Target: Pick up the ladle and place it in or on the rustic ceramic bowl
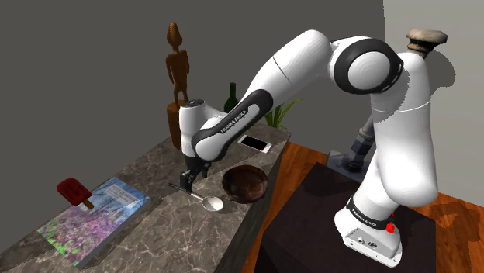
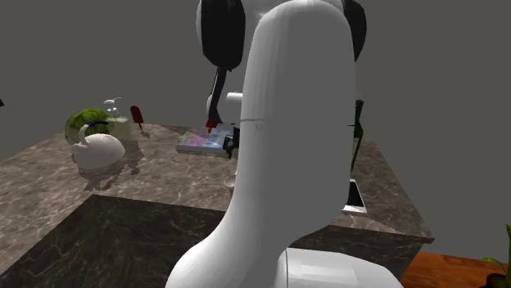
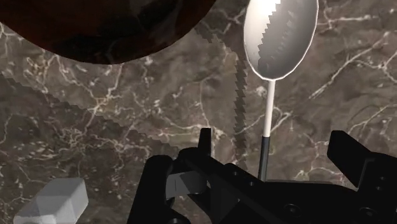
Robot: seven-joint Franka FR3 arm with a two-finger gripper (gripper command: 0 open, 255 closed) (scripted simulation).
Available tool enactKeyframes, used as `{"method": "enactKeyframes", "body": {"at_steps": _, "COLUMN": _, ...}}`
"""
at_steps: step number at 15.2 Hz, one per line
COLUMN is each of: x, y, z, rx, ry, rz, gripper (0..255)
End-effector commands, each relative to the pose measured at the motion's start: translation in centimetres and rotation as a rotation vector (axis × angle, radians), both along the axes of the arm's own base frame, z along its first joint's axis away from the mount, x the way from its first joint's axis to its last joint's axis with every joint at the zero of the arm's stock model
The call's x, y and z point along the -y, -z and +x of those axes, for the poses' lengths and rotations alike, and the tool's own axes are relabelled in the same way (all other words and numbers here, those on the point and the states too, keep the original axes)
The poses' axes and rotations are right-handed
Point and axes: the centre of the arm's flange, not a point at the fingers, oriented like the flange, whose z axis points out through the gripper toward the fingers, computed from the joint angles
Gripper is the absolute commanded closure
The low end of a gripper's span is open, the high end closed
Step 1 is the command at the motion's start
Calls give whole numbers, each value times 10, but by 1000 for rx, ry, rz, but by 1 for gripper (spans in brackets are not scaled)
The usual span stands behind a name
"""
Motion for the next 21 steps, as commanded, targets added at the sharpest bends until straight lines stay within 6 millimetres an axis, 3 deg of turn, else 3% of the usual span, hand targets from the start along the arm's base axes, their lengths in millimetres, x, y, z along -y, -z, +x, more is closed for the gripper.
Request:
{"method": "enactKeyframes", "body": {"at_steps": 1, "x": -14, "y": 18, "z": 8, "rx": -5, "ry": -5, "rz": 6, "gripper": 0}}
{"method": "enactKeyframes", "body": {"at_steps": 9, "x": -18, "y": 58, "z": 6, "rx": -5, "ry": -5, "rz": 6, "gripper": 0}}
{"method": "enactKeyframes", "body": {"at_steps": 17, "x": -18, "y": 58, "z": 6, "rx": -5, "ry": -5, "rz": 6, "gripper": 0}}
{"method": "enactKeyframes", "body": {"at_steps": 18, "x": -18, "y": 58, "z": 6, "rx": -5, "ry": -5, "rz": 6, "gripper": 255}}
{"method": "enactKeyframes", "body": {"at_steps": 21, "x": -18, "y": 58, "z": 6, "rx": -5, "ry": -5, "rz": 6, "gripper": 255}}
